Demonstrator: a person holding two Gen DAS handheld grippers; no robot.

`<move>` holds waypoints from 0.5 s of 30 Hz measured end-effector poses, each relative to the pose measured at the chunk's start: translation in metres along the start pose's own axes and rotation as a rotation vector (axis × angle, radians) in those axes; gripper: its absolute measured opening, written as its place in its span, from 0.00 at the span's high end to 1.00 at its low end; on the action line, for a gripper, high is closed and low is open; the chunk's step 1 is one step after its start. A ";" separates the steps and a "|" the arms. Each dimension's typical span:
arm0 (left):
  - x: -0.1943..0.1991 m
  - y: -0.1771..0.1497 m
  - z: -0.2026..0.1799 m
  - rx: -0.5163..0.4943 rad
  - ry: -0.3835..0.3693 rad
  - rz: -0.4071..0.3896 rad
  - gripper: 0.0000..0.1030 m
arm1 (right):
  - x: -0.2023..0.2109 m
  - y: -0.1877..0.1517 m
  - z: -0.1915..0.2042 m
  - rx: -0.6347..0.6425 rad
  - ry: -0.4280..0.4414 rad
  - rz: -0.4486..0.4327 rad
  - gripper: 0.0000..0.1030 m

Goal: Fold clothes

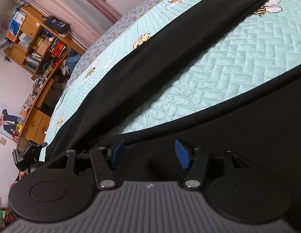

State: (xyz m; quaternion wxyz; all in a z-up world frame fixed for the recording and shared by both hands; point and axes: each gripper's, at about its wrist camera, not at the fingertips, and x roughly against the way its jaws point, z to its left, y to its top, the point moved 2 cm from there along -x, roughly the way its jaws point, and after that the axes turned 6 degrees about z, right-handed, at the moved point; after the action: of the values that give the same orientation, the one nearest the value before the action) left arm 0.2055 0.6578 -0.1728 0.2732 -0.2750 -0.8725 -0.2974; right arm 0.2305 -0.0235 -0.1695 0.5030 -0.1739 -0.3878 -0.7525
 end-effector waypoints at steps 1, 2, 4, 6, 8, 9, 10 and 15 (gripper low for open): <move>-0.003 0.000 0.001 0.001 -0.029 0.005 0.01 | -0.001 0.000 0.000 0.002 0.001 0.000 0.42; -0.006 0.000 0.000 -0.006 -0.040 0.007 0.03 | -0.001 -0.001 0.000 0.011 0.001 0.001 0.41; -0.007 -0.004 -0.010 -0.065 0.040 -0.009 0.16 | -0.001 -0.002 0.001 0.028 0.002 0.002 0.40; -0.008 -0.008 -0.023 -0.128 0.170 -0.027 0.43 | -0.001 -0.003 0.002 0.051 -0.007 0.004 0.40; -0.005 -0.009 -0.033 -0.153 0.236 -0.045 0.54 | -0.002 -0.004 0.004 0.071 -0.021 0.004 0.40; -0.003 -0.008 -0.039 -0.165 0.269 -0.054 0.57 | -0.003 -0.003 0.006 0.079 -0.026 0.006 0.40; -0.001 -0.005 -0.044 -0.171 0.309 -0.063 0.59 | -0.005 -0.003 0.008 0.087 -0.031 0.007 0.39; 0.016 0.015 -0.047 -0.140 0.451 -0.137 0.83 | -0.018 0.003 0.028 0.142 0.007 0.031 0.39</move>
State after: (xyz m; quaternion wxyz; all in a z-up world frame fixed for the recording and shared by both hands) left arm 0.2184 0.6418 -0.1255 0.4203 -0.1600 -0.7833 -0.4291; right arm 0.2373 0.0081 -0.1620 0.5271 -0.1409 -0.4358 -0.7158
